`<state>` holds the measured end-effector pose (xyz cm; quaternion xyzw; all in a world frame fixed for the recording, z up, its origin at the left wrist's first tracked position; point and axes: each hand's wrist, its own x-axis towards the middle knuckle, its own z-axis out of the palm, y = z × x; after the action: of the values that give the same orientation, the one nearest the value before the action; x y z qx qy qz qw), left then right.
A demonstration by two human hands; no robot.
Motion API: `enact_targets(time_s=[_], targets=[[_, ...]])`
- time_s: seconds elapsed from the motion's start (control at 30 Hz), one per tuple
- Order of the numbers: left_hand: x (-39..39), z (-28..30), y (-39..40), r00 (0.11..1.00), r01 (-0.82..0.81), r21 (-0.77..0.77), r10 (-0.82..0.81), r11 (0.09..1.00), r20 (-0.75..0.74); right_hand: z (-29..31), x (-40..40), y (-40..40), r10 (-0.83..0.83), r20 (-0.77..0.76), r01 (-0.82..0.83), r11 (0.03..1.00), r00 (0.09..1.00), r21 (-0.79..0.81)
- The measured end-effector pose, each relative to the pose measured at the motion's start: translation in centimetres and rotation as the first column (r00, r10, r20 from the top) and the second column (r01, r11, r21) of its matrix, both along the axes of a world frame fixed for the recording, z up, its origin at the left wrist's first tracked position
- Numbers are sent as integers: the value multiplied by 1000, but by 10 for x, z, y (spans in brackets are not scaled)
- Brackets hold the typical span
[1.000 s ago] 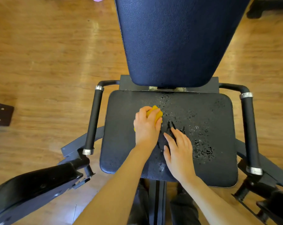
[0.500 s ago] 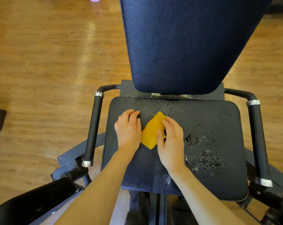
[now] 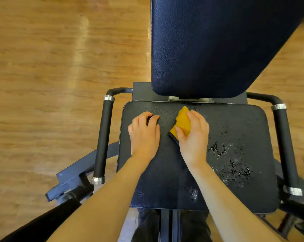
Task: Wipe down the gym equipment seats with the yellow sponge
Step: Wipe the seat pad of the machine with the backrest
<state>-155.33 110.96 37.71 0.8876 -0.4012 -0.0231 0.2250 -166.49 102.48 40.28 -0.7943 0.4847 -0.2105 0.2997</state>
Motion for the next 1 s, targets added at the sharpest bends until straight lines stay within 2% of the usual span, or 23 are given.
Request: enact_targets(time_s=[0.27, 0.47, 0.63, 0.8, 1.0], targets=[[1, -2, 1, 999, 7, -17, -7, 1000, 37, -5, 6, -7, 61, -135, -73, 994, 989, -81], [0, -1, 1, 999, 6, -5, -6, 1000, 42, -3, -9, 4, 97, -93, -104, 992, 991, -71], [0, 0, 0, 999, 2, 34, -3, 999, 54, 2, -4, -14, 61, 10, -60, 997, 998, -46], [-2, -1, -1, 998, -17, 54, 14, 998, 59, 0, 15, -50, 104, -37, -107, 990, 994, -88], [-3, -2, -3, 998, -25, 58, 21, 998, 64, -8, 16, -52, 100, -37, -105, 983, 994, -150]])
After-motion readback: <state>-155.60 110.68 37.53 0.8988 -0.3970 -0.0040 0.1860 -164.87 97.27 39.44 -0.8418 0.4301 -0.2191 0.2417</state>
